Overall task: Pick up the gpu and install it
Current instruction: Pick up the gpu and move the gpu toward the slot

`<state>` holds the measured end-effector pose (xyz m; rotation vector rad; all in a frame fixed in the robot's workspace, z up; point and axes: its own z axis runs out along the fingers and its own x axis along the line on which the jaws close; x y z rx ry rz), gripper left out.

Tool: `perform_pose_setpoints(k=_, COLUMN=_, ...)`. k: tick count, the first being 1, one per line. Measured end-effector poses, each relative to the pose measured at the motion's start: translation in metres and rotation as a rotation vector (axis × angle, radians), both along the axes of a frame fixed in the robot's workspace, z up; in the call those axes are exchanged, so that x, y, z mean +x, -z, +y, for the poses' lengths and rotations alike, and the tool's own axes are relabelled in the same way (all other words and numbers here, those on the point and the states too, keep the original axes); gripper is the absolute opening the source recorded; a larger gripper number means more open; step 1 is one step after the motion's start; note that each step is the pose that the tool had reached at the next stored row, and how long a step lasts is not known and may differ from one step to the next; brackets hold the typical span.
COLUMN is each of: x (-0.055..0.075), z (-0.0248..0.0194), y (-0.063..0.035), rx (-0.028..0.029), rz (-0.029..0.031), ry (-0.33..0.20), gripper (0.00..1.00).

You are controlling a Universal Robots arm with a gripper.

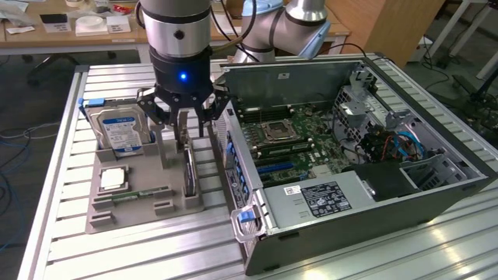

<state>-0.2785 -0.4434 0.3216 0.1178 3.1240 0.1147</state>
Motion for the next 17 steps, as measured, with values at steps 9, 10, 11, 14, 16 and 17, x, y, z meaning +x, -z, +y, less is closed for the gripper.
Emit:
perform_pose_setpoints(k=9, x=0.0000, z=0.0000, y=0.0009, rx=0.0001, rz=0.0000, ry=0.000, gripper=0.47)
perform_pose_setpoints(k=10, x=0.0000, z=0.0000, y=0.0017, rx=0.0000, rz=0.0001, ry=0.000, gripper=0.47)
perform_pose_setpoints(k=11, x=0.0000, z=0.0000, y=0.0021, rx=-0.0001, rz=0.0003, ry=0.000, gripper=0.47)
perform_pose_setpoints(k=14, x=0.0000, z=0.0000, y=0.0022, rx=-0.0002, rz=0.0004, ry=0.000, gripper=0.47)
perform_pose_setpoints(k=16, x=0.0000, z=0.0000, y=0.0022, rx=0.0000, rz=0.0003, ry=0.000, gripper=0.47)
perform_pose_setpoints(k=17, x=0.0000, z=0.0000, y=0.0023, rx=0.0000, rz=0.0003, ry=0.000, gripper=0.47)
